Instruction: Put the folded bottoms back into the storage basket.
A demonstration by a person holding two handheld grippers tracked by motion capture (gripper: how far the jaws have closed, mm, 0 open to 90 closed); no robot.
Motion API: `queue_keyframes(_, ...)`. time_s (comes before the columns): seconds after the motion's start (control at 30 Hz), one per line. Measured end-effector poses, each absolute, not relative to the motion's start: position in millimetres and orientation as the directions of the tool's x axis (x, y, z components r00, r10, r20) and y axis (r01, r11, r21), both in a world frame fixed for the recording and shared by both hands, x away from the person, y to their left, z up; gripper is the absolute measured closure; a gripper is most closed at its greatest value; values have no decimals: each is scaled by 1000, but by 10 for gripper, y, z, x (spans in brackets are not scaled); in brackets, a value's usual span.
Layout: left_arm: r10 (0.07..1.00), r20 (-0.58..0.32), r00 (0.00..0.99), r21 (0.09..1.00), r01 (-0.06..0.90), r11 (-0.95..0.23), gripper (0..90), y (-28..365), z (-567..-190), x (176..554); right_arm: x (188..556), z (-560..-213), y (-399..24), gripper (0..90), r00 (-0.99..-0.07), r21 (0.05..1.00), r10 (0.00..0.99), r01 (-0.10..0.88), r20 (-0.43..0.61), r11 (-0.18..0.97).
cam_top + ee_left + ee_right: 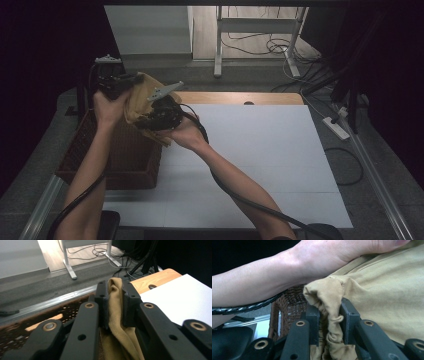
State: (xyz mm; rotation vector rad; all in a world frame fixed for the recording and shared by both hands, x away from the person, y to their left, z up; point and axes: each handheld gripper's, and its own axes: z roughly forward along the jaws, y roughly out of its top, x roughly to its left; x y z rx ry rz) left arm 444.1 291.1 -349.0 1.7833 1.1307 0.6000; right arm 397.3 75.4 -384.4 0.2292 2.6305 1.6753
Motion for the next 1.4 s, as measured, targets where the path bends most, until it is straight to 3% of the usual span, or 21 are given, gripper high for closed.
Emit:
queue_keyframes(0.7,919,-39,393,877,454,-157,781,3409,-3402,4269,3871,-3778,1290,728,-994,910,105,81,42,406)
queue_keyframes(1.4,925,-42,378,803,563,-193,777,3458,-4101,4377,3870,-4392,1475,724,-987,872,132,146,95,467)
